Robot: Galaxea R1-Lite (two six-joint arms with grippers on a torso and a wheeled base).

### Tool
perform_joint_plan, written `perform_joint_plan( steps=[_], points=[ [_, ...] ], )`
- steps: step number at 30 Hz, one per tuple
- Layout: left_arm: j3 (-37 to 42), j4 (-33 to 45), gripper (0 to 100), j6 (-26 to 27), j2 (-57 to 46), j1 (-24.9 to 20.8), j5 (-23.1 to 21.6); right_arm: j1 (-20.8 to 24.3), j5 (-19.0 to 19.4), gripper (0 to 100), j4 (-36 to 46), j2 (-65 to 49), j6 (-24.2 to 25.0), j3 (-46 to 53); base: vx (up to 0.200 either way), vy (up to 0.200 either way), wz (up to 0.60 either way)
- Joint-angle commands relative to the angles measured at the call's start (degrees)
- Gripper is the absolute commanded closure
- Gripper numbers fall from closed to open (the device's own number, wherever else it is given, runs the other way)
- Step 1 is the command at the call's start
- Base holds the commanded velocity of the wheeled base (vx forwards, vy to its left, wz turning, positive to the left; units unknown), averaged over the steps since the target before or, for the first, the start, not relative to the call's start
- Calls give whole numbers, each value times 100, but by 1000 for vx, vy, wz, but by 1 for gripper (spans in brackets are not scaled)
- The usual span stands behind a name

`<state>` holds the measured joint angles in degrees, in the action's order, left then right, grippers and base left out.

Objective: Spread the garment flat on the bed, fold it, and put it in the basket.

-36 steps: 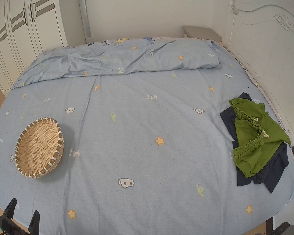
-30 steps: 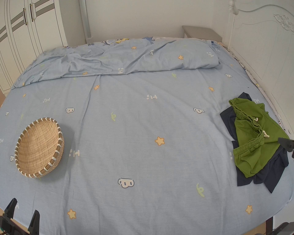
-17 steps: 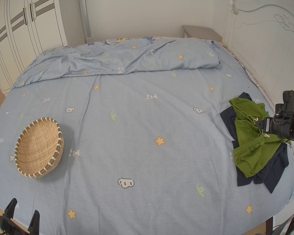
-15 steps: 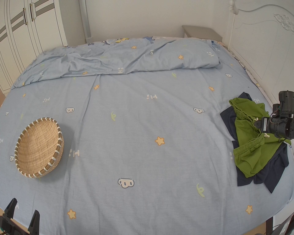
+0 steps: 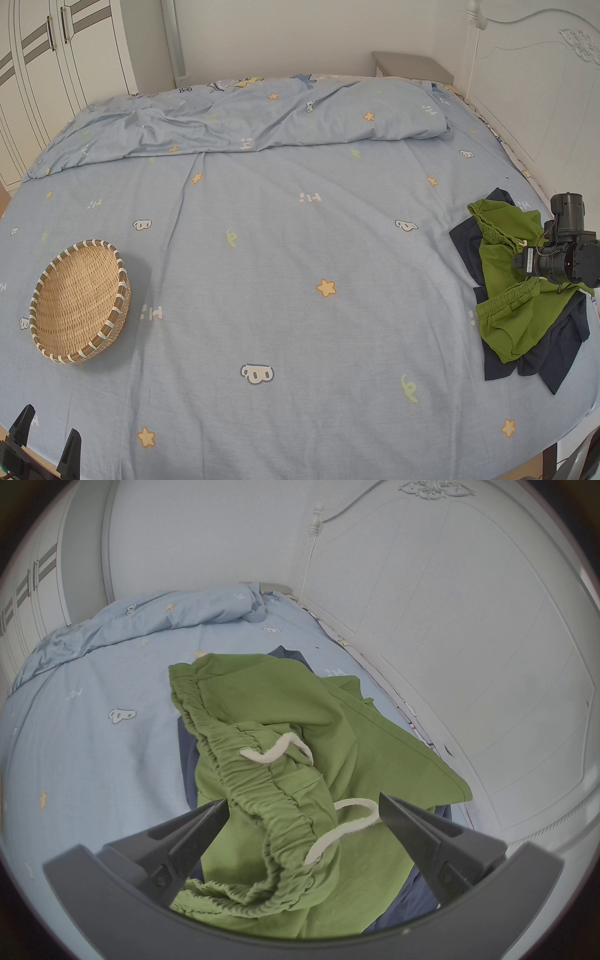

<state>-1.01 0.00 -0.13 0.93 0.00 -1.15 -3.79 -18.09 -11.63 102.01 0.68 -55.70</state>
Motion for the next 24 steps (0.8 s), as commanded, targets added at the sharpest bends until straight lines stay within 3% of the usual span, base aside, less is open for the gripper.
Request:
perform_joint_plan(
  steps=[1, 8, 9, 18, 24],
  points=[
    [101, 0, 0, -4, -93, 9, 0, -52, -1, 0, 3, 126, 2, -38, 0, 0, 0],
    [101, 0, 0, -4, -93, 0, 0, -104, -1, 0, 29, 267, 2, -117, 0, 0, 0],
    [101, 0, 0, -4, -93, 9, 0, -113, 7, 100, 12, 293, 2, -117, 0, 0, 0],
    [101, 0, 0, -4, -93, 9, 0, -69, 78, 100, 126, 311, -7, -213, 0, 0, 0],
    [101, 0, 0, -4, -93, 0, 0, 133, 209, 100, 1233, -129, 99, -881, 0, 0, 0]
  ],
)
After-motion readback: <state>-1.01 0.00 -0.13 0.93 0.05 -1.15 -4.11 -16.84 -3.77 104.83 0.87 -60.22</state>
